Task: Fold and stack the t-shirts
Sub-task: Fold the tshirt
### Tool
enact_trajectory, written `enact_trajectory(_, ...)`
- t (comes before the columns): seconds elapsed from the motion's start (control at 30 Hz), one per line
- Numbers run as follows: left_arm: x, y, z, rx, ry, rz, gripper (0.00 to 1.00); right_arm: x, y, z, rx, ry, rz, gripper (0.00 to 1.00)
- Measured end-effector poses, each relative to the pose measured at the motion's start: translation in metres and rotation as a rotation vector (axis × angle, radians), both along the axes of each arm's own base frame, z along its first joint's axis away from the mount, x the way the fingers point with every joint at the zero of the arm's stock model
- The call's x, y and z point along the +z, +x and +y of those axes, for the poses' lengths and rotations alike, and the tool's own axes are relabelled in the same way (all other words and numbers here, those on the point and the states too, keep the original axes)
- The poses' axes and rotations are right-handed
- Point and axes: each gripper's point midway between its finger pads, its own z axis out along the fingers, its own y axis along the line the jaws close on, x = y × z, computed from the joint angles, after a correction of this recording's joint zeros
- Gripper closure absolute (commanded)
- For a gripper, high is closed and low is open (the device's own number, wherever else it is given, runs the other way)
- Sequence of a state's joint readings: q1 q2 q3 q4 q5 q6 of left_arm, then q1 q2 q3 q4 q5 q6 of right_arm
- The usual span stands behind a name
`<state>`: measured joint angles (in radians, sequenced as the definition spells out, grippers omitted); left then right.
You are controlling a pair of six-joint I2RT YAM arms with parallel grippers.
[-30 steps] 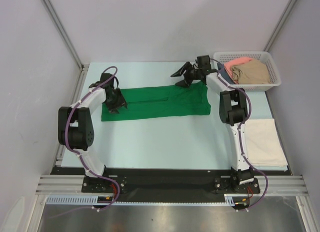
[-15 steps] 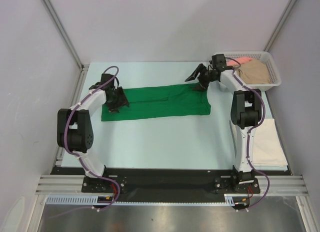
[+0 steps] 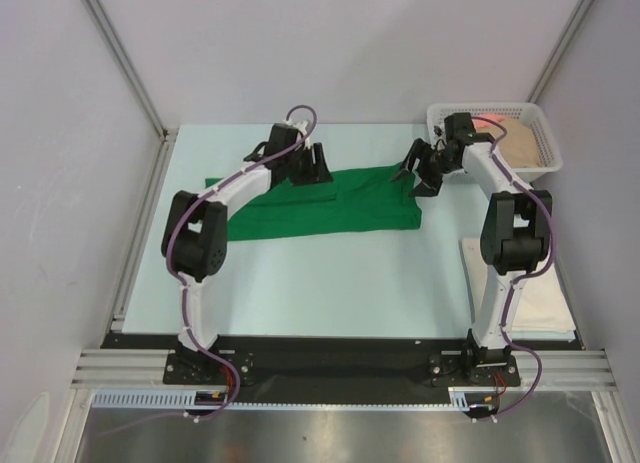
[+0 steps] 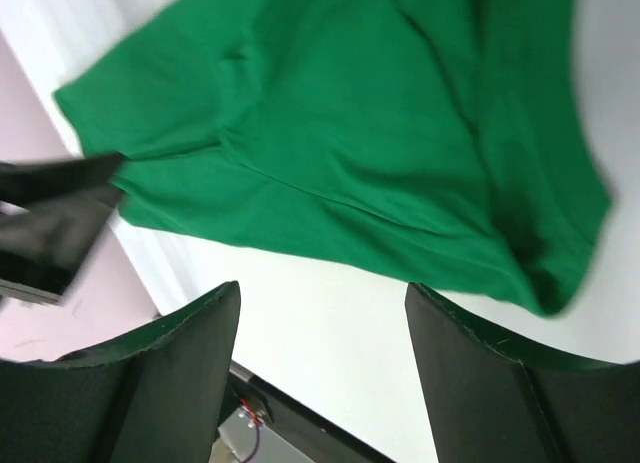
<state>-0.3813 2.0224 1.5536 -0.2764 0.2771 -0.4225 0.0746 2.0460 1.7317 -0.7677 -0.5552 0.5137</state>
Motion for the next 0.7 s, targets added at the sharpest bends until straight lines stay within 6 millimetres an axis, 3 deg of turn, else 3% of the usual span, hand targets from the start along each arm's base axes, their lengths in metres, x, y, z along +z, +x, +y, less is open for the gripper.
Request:
enact_trajectory(0.17,0.01,0.038,-0.024,-0.025,-0.045,-0.095,0.39,-0.014,-0.014,-0.022,-0.016,-0.03,0.046,0.26)
enact_trajectory(0.3,-0.001,0.053,-0.032,-0.024,-0.042,-0.103,0.42,-0.015,-0.015,-0.027,-0.014,-0.038,0.045,0.26)
enact_trajectory(0.7,-0.061,0.043,-0.059,-0.037,0.043,0.004,0.48,-0.004,-0.014,-0.032,-0.019,-0.03,0.018,0.26)
